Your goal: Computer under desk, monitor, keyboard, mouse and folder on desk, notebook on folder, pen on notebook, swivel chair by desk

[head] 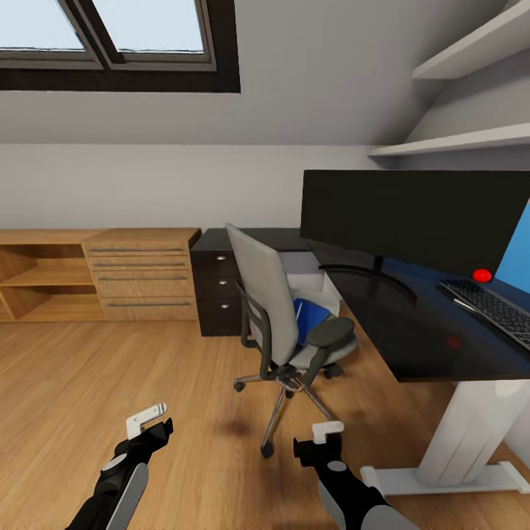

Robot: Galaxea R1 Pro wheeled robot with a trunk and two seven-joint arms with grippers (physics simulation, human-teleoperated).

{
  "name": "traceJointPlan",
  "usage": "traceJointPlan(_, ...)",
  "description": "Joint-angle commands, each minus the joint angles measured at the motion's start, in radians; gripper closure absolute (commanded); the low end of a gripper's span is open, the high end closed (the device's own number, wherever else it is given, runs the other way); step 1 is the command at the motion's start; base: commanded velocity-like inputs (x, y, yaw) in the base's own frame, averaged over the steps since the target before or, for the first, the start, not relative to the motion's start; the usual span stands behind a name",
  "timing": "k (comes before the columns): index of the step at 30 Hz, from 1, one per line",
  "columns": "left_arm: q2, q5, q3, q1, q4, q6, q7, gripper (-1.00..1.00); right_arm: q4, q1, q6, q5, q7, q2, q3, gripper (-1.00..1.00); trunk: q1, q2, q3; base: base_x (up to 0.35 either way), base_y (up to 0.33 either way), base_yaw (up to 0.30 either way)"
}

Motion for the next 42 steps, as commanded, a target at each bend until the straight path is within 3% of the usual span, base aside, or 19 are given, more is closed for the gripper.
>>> traceJointPlan(1,0.0,0.009,-0.001,-0.001,-0.002,0.003,0.006,-1.0,0.001,-0.001,-0.004,0.01,-0.005,0.0,-0.002,-1.0,0.004,-0.008,-0.004,0.0,0.0,0.0)
traceJointPlan(13,0.0,0.009,-0.002,-0.001,-0.002,0.003,0.006,-1.0,-0.002,-0.001,-0.02,0.009,-0.006,0.0,0.0,-1.0,0.05,-0.092,-0.042,0.0,0.0,0.0)
traceJointPlan(17,0.0,0.009,-0.002,-0.001,-0.002,0.003,0.006,-1.0,-0.053,0.003,-0.015,0.008,-0.007,0.0,0.0,-1.0,0.065,-0.12,-0.054,0.0,0.0,0.0)
traceJointPlan(20,0.0,0.009,-0.002,-0.001,-0.002,0.003,0.007,-1.0,-0.122,0.02,-0.004,0.008,-0.007,0.0,0.0,-1.0,0.077,-0.141,-0.064,0.0,0.0,0.0)
traceJointPlan(22,0.0,0.008,-0.006,-0.001,-0.002,0.003,0.007,-1.0,-0.251,0.074,0.078,0.008,-0.007,0.0,-0.001,-1.0,0.084,-0.155,-0.07,0.0,0.0,0.0)
traceJointPlan(23,0.0,-0.003,-0.014,-0.001,-0.002,0.003,0.008,-1.0,-0.412,0.142,0.186,0.007,-0.005,0.0,0.0,-1.0,0.088,-0.162,-0.073,0.0,0.0,0.0)
traceJointPlan(24,0.0,-0.011,-0.017,-0.001,-0.002,0.003,0.008,-1.0,-0.498,0.185,0.234,0.005,-0.004,0.0,0.001,-1.0,0.092,-0.169,-0.076,0.0,0.0,0.0)
traceJointPlan(27,0.0,-0.02,-0.02,-0.001,-0.002,0.002,0.008,-1.0,-0.663,0.28,0.314,0.004,-0.002,0.0,0.006,-1.0,0.103,-0.19,-0.086,0.0,0.0,0.0)
traceJointPlan(31,0.0,-0.025,-0.022,-0.001,-0.002,0.002,0.008,-1.0,-0.73,0.321,0.352,0.003,-0.001,0.0,0.009,-1.0,0.119,-0.218,-0.098,0.0,0.0,0.0)
traceJointPlan(42,0.0,-0.025,-0.025,0.0,0.001,0.002,0.008,-1.0,-0.75,0.335,0.361,0.003,0.001,0.0,0.011,-1.0,0.161,-0.295,-0.133,0.0,0.0,0.0)
